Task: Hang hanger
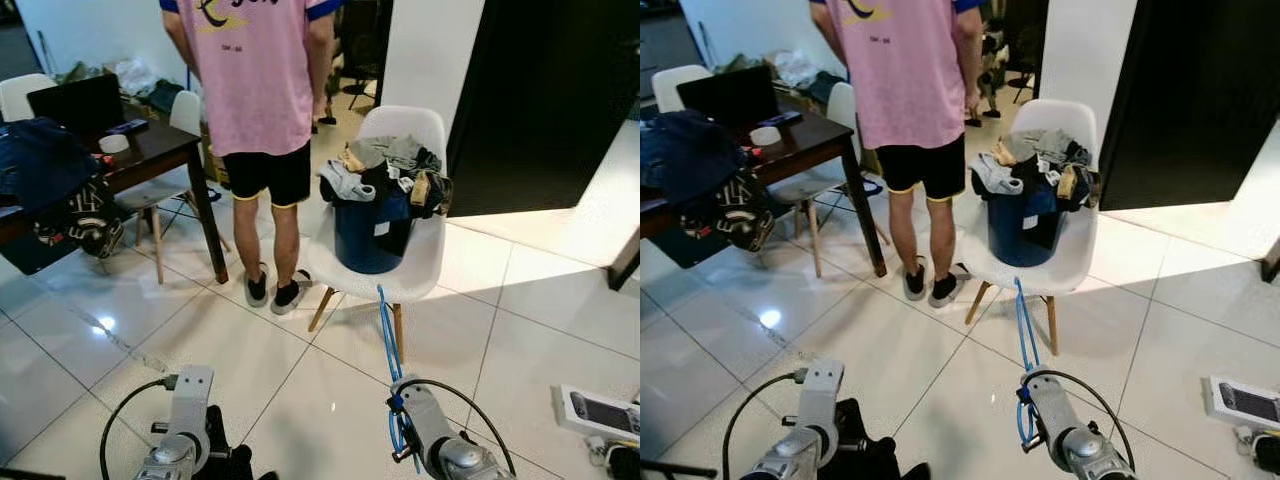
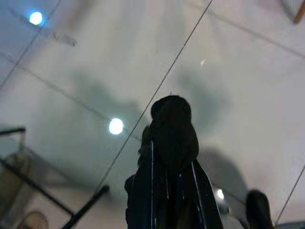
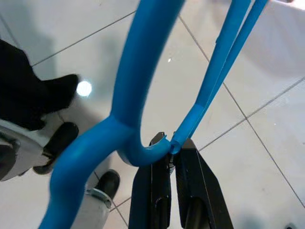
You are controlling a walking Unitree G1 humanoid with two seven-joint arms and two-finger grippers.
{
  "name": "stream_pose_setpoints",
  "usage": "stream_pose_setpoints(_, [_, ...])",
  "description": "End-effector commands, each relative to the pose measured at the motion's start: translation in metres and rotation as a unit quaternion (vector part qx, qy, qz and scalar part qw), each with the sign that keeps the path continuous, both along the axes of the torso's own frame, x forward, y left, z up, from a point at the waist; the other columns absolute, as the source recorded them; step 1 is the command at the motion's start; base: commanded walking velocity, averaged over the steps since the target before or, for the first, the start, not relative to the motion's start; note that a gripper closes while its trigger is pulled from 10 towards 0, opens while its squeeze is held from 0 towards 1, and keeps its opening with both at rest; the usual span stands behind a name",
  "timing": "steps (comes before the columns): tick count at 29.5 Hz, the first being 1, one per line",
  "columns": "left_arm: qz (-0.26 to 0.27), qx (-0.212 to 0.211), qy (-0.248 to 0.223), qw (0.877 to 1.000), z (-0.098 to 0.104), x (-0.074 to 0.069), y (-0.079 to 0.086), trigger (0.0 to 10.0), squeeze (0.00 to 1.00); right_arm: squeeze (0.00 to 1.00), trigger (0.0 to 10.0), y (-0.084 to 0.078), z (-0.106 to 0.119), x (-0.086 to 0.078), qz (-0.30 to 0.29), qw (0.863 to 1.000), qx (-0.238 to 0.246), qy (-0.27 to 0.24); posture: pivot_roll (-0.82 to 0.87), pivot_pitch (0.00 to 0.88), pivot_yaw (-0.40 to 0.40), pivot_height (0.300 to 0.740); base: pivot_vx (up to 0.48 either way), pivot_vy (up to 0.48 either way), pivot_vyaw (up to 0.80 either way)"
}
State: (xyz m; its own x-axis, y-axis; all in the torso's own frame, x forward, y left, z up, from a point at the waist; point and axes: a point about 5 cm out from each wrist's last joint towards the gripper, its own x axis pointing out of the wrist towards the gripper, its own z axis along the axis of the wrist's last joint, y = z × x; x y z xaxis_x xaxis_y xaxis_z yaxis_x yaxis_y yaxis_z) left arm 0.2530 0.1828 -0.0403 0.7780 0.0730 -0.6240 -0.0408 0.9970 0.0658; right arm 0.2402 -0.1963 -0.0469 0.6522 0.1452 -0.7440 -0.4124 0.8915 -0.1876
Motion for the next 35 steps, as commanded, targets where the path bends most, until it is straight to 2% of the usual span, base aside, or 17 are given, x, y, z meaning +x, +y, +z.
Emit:
stream_pose_setpoints(1, [0.002, 0.005, -0.010, 1.000, 0.001, 0.000, 0.002, 10.0, 0.00, 0.00, 10.0, 0.003, 0.004, 0.005, 0.011, 1.000, -0.003, -0.015, 0.00, 0.000, 0.011, 0.740, 0.356, 0.000, 0.79])
stream_pose_setpoints(3, [0.007, 0.002, -0.023, 1.000, 0.003, 0.001, 0.002, 10.0, 0.00, 0.00, 10.0, 0.003, 0.005, 0.007, 0.030, 0.999, -0.020, -0.027, 0.00, 0.000, 0.011, 0.740, 0.354, 0.000, 0.79])
stream_pose_setpoints(5, [0.013, 0.006, -0.099, 0.995, 0.038, 0.033, 0.030, 10.0, 0.00, 0.00, 10.0, 0.004, 0.007, 0.008, 0.043, 0.998, -0.026, -0.038, 0.01, 0.000, 0.011, 0.740, 0.356, 0.000, 0.79])
stream_pose_setpoints(6, [0.013, 0.006, -0.099, 0.995, 0.038, 0.033, 0.030, 10.0, 0.00, 0.00, 10.0, 0.004, 0.007, 0.008, 0.043, 0.998, -0.026, -0.038, 0.01, 0.000, 0.011, 0.740, 0.356, 0.000, 0.79])
stream_pose_setpoints(8, [0.015, 0.008, -0.144, 0.989, 0.059, 0.048, 0.043, 10.0, 0.00, 0.00, 10.0, 0.006, 0.008, 0.009, 0.044, 0.998, -0.019, -0.051, 0.01, 0.000, 0.015, 0.740, 0.356, 0.000, 0.79])
stream_pose_setpoints(10, [0.016, 0.007, -0.161, 0.987, 0.064, 0.051, 0.044, 10.0, 0.00, 0.00, 10.0, 0.007, 0.009, 0.009, 0.035, 0.997, -0.007, -0.063, 0.01, 0.000, 0.015, 0.740, 0.356, 0.000, 0.72])
stream_pose_setpoints(11, [0.011, 0.010, -0.186, 0.982, 0.072, 0.054, 0.044, 10.0, 0.00, 0.00, 10.0, 0.010, 0.011, 0.009, 0.022, 0.996, 0.023, -0.078, 0.02, 0.000, 0.018, 0.740, 0.352, 0.000, 0.00])
stream_pose_setpoints(16, [0.011, 0.012, -0.210, 0.978, 0.077, 0.055, 0.044, 10.0, 0.00, 0.00, 10.0, 0.012, 0.011, 0.008, 0.026, 0.995, 0.042, -0.086, 0.02, 0.000, 0.016, 0.740, 0.352, 0.000, 0.00])
stream_pose_setpoints(22, [0.001, 0.011, -0.260, 0.965, 0.095, 0.060, 0.043, 10.0, 0.00, 0.00, 10.0, 0.016, 0.014, 0.008, 0.027, 0.992, 0.069, -0.105, 0.02, 0.000, 0.017, 0.740, 0.355, 0.000, 0.00])
stream_pose_setpoints(23, [-0.002, 0.010, -0.273, 0.962, 0.101, 0.061, 0.043, 10.0, 0.00, 0.00, 10.0, 0.006, 0.048, 0.041, 0.034, 0.979, 0.104, -0.170, 0.02, 0.000, 0.017, 0.740, 0.352, 0.000, 0.00])
stream_pose_setpoints(24, [-0.002, 0.010, -0.273, 0.962, 0.101, 0.061, 0.043, 10.0, 0.00, 0.00, 10.0, 0.006, 0.048, 0.041, 0.034, 0.979, 0.104, -0.170, 0.02, 0.000, 0.017, 0.740, 0.352, 0.000, 0.00])
stream_pose_setpoints(25, [-0.004, 0.008, -0.286, 0.958, 0.107, 0.063, 0.043, 10.0, 0.00, 0.00, 10.0, 0.002, 0.082, 0.064, 0.049, 0.962, 0.144, -0.229, 0.02, 0.000, 0.017, 0.740, 0.349, 0.000, 0.00])
stream_pose_setpoints(26, [-0.004, 0.008, -0.286, 0.958, 0.107, 0.063, 0.043, 10.0, 0.00, 0.00, 10.0, 0.002, 0.082, 0.064, 0.049, 0.962, 0.144, -0.229, 0.02, 0.000, 0.017, 0.740, 0.349, 0.000, 0.00])
stream_pose_setpoints(28, [-0.014, 0.008, -0.307, 0.952, 0.119, 0.068, 0.042, 10.0, 0.00, 0.00, 10.0, 0.000, 0.134, 0.087, 0.071, 0.922, 0.218, -0.312, 0.02, 0.000, 0.017, 0.740, 0.349, 0.000, 0.00])
stream_pose_setpoints(29, [-0.014, 0.008, -0.307, 0.952, 0.119, 0.068, 0.042, 10.0, 0.00, 0.00, 10.0, 0.000, 0.134, 0.087, 0.071, 0.922, 0.218, -0.312, 0.02, 0.000, 0.017, 0.740, 0.349, 0.000, 0.00])
stream_pose_setpoints(31, [-0.019, 0.006, -0.315, 0.949, 0.124, 0.070, 0.041, 10.0, 0.00, 0.00, 10.0, -0.001, 0.145, 0.091, 0.061, 0.913, 0.239, -0.327, 0.02, 0.000, 0.017, 0.740, 0.345, 0.000, 0.00])
stream_pose_setpoints(35, [-0.024, 0.008, -0.317, 0.948, 0.125, 0.070, 0.040, 10.0, 0.00, 0.00, 10.0, -0.009, 0.140, 0.093, 0.047, 0.922, 0.221, -0.314, 0.01, 0.000, 0.015, 0.740, 0.330, 0.000, 0.00])
